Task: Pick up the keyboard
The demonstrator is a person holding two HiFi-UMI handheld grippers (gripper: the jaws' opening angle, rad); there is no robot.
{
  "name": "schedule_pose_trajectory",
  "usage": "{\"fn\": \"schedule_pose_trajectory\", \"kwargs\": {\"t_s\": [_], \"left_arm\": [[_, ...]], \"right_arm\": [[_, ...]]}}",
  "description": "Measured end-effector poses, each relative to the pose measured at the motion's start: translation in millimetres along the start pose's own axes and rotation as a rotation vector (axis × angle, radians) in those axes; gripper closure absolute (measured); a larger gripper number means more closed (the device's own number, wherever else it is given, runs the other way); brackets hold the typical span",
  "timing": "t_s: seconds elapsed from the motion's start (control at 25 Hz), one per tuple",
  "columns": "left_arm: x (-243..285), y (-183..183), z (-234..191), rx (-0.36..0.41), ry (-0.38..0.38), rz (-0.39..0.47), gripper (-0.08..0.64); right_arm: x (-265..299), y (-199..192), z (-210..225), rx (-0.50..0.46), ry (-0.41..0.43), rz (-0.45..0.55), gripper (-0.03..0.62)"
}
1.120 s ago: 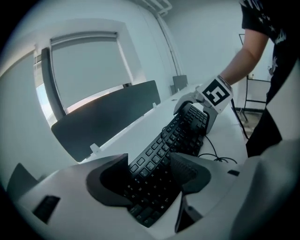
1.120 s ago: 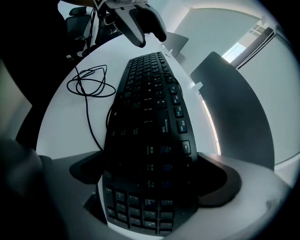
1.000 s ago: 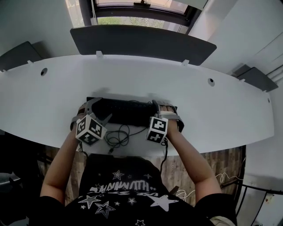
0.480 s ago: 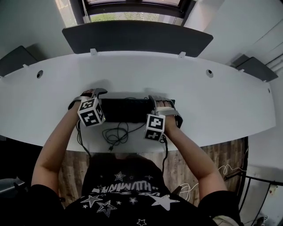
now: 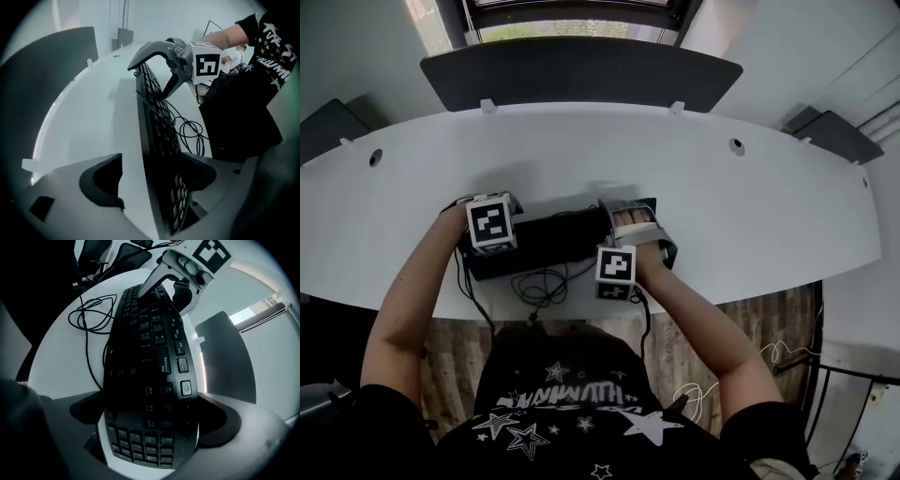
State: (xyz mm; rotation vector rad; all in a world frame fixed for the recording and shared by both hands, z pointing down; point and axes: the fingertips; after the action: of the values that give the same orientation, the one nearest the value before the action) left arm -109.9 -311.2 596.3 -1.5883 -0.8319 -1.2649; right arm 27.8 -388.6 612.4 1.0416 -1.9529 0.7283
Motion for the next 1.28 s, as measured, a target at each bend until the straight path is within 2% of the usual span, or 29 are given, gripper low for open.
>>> {"fn": "schedule_pose_trajectory", "kwargs": {"t_s": [0.12, 0.28, 0.36, 0.44, 0.72, 0.92, 1.08, 1.2, 1.28], "left_arm": [[3.7, 0.3, 9.7, -0.025, -0.055, -0.006, 0.189], [3.4, 1.8, 13.3, -0.053, -0.08, 0.005, 0.195], [3.9, 2.8, 20.8, -0.067, -0.123, 0.016, 0.244], [4.3, 4.2, 29.4, -0.088, -0.175, 0.021, 0.372], [4.6, 5.0, 36.1, -0.132, -0.216, 0.038, 0.394], [2.2, 11.5, 50.5, -0.191, -0.286, 0.143, 0.446], [-1.1, 16.9, 55.9, -0.281, -0.32, 0.266, 0.476], [-3.0, 17.2, 58.1, -0.311, -0.341, 0.287, 0.484], [-4.1, 17.3, 58.3, -0.31, -0.35, 0.282, 0.485]], "right_arm": [[-0.2, 0.9, 2.1, -0.027, -0.029, -0.006, 0.018], [-0.4, -0.7, 3.0, -0.028, -0.03, -0.016, 0.018], [-0.9, -0.7, 2.2, -0.019, -0.024, -0.019, 0.018], [-1.1, -0.9, 0.2, -0.01, -0.009, -0.027, 0.018], [-3.4, 1.6, 1.6, 0.001, -0.029, -0.03, 0.018], [-7.1, 2.6, -0.5, 0.009, -0.044, -0.034, 0.017], [-11.6, 4.8, -0.8, -0.018, -0.078, 0.048, 0.017], [-10.4, -2.2, 0.3, -0.062, -0.117, 0.044, 0.018], [-12.4, -2.1, 0.0, -0.041, -0.128, 0.035, 0.017]]}}
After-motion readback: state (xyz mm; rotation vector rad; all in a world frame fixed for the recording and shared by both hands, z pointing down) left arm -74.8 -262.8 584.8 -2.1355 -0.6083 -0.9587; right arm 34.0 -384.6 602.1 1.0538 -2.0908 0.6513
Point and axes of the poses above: the fingertips, and each gripper's own axes: x forward along the fingers, z to its right, y out of its top, and after that the axes turned 10 degrees about x, right-handed
